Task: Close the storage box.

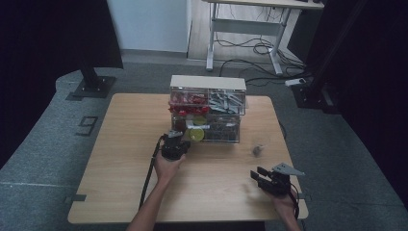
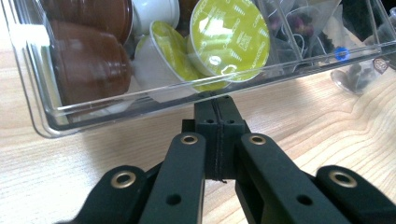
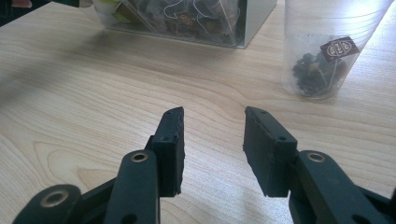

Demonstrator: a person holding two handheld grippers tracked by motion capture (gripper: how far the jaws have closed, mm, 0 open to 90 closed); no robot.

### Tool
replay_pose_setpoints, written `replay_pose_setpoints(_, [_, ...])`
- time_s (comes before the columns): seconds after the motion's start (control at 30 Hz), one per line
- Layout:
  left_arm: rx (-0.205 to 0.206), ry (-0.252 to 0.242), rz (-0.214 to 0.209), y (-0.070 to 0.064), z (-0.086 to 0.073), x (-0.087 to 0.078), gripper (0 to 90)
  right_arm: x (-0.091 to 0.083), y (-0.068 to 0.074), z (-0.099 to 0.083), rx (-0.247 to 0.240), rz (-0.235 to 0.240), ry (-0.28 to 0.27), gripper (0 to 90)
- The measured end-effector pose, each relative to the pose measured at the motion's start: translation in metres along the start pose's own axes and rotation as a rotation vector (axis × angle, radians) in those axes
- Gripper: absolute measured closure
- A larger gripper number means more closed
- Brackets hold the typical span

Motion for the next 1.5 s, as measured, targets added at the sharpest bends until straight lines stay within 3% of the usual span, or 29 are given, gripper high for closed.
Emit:
replay_pose_setpoints(0.5, [0.001,0.018,0.003,0.002,-0.004,0.004,90.0,0.001,-0.002,-0.001,0.005,-0.004,0.000,57.7])
replay_pose_setpoints(0.7, [0.024,0.020,-0.006,-0.003,-0.007,0.003,89.1,0.001,-0.003,-0.001,0.012,-0.002,-0.003,57.2])
replay_pose_setpoints(0.8, [0.055,0.035,-0.010,-0.007,-0.013,0.003,87.1,0.001,-0.003,-0.001,0.020,0.013,-0.006,56.0])
replay_pose_setpoints(0.9, [0.071,0.032,-0.031,-0.009,-0.019,0.002,82.4,0.002,-0.003,-0.001,0.039,0.023,-0.010,54.9])
replay_pose_setpoints(1.0, [0.127,0.032,-0.014,-0.008,-0.028,0.002,69.3,0.003,-0.004,-0.001,0.056,0.029,-0.014,53.5])
replay_pose_setpoints(1.1, [0.130,0.043,-0.027,-0.008,-0.036,0.001,58.9,0.004,-0.005,-0.001,0.049,0.017,-0.011,50.7])
replay_pose_setpoints(1.23, [0.142,0.061,-0.035,-0.008,-0.053,-0.006,54.4,0.006,-0.005,-0.003,0.037,0.003,-0.009,46.6])
replay_pose_setpoints(1.3, [0.154,0.065,-0.025,-0.008,-0.059,-0.010,53.3,0.007,-0.004,-0.003,0.025,0.000,-0.008,44.5])
replay_pose_setpoints(1.5, [0.229,0.105,0.065,-0.001,-0.082,-0.027,47.1,0.013,-0.001,-0.009,-0.026,-0.025,0.021,40.6])
Point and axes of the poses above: each handheld gripper's, and its own axes: x roughly forward along the jaws, z roughly out of its top, y roughly to its left, the point moved 8 cm from there along x, roughly forward along the jaws, and after that the axes turned 2 degrees about y, right-handed, at the moved point
